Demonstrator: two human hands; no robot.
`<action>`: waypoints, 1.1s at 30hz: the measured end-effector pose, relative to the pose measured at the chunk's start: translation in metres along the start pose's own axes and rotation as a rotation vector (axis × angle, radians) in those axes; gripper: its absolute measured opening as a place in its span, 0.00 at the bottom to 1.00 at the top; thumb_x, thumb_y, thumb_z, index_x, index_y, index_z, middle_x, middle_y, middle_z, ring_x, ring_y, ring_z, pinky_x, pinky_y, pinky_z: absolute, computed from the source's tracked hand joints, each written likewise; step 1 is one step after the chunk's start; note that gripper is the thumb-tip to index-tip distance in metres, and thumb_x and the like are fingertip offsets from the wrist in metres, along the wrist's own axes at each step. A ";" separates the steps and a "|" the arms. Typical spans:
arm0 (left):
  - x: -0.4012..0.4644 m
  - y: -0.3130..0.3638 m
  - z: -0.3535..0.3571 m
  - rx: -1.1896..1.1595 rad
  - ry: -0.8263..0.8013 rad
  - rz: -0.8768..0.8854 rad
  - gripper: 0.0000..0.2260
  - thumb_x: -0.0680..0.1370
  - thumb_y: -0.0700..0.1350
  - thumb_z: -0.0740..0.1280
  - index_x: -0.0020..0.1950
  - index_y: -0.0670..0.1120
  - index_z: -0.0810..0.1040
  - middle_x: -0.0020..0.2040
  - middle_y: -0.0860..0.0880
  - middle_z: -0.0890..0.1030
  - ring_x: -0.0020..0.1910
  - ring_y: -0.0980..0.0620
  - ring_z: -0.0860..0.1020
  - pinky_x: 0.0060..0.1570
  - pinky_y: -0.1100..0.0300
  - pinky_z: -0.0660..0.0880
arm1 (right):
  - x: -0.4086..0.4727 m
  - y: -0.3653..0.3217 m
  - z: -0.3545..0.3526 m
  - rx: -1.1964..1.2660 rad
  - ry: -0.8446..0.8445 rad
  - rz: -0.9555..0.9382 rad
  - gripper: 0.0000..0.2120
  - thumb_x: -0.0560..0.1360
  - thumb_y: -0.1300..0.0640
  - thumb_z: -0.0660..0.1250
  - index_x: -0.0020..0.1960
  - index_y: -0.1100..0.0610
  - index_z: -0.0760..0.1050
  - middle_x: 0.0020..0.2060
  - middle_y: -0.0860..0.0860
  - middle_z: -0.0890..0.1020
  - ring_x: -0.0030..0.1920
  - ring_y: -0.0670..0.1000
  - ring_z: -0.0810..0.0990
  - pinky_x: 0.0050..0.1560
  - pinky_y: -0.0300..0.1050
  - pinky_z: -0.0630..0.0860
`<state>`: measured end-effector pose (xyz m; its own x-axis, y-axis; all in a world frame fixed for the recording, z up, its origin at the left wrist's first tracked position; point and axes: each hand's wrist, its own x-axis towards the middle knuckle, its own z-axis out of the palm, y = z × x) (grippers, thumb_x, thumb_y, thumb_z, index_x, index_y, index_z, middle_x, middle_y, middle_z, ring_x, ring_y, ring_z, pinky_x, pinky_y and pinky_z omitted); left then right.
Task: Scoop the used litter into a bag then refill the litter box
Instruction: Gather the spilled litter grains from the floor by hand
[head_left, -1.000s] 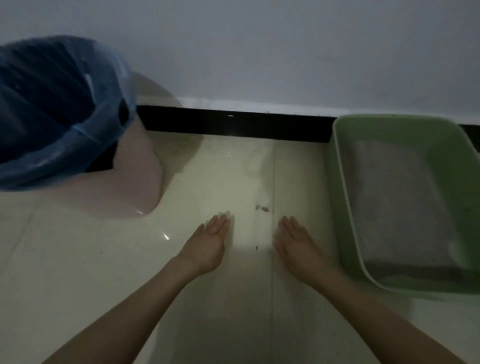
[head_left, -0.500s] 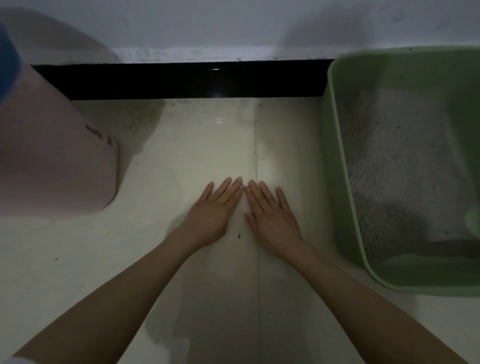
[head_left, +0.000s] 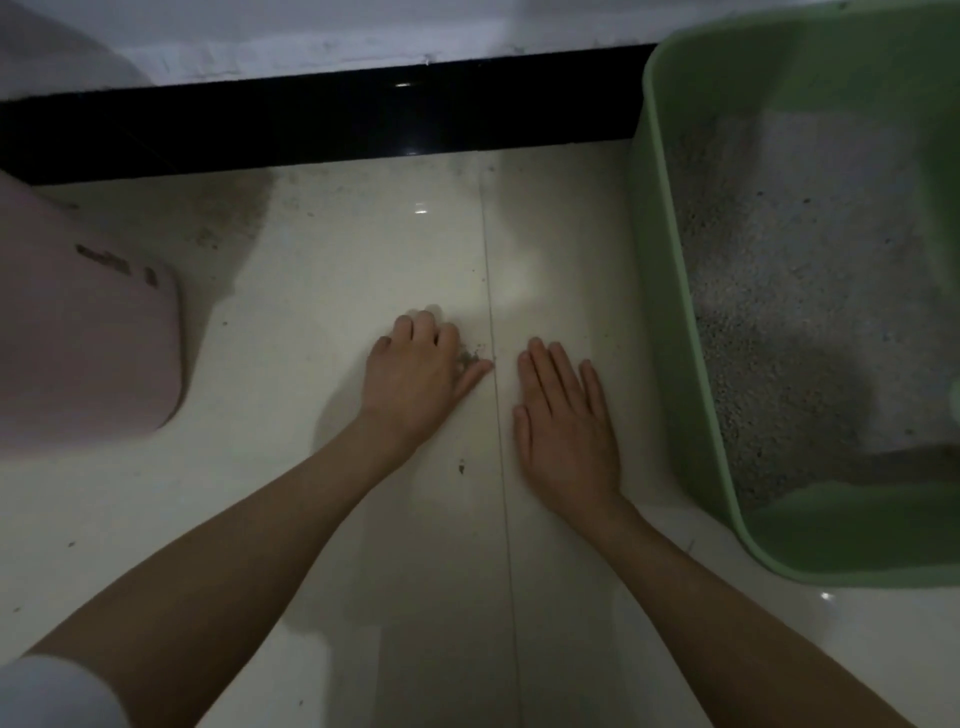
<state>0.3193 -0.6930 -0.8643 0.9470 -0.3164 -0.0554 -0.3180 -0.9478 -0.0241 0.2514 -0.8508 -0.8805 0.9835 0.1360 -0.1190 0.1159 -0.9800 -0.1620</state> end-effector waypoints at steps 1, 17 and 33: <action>0.003 -0.001 0.001 0.031 0.013 0.037 0.22 0.75 0.59 0.54 0.37 0.41 0.74 0.37 0.42 0.75 0.35 0.43 0.75 0.27 0.59 0.68 | 0.000 0.000 0.000 -0.004 0.001 0.001 0.26 0.78 0.51 0.49 0.72 0.61 0.62 0.72 0.56 0.65 0.73 0.54 0.63 0.72 0.53 0.53; 0.017 0.004 -0.010 0.025 -0.010 0.204 0.11 0.69 0.38 0.55 0.30 0.42 0.73 0.27 0.45 0.75 0.25 0.46 0.75 0.27 0.62 0.69 | 0.001 0.000 0.002 0.001 0.006 -0.017 0.25 0.77 0.53 0.50 0.72 0.61 0.63 0.72 0.55 0.66 0.72 0.54 0.64 0.72 0.53 0.53; -0.041 -0.062 -0.128 -0.823 0.283 -0.386 0.19 0.82 0.45 0.55 0.31 0.46 0.58 0.27 0.50 0.61 0.26 0.53 0.60 0.30 0.56 0.55 | 0.022 -0.054 -0.056 1.289 0.139 0.511 0.10 0.80 0.64 0.57 0.51 0.62 0.77 0.44 0.52 0.80 0.44 0.42 0.78 0.52 0.37 0.74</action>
<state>0.3063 -0.6262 -0.7325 0.9901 0.1288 0.0562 0.0480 -0.6860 0.7260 0.2748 -0.8031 -0.8194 0.8923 -0.2818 -0.3528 -0.3890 -0.0829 -0.9175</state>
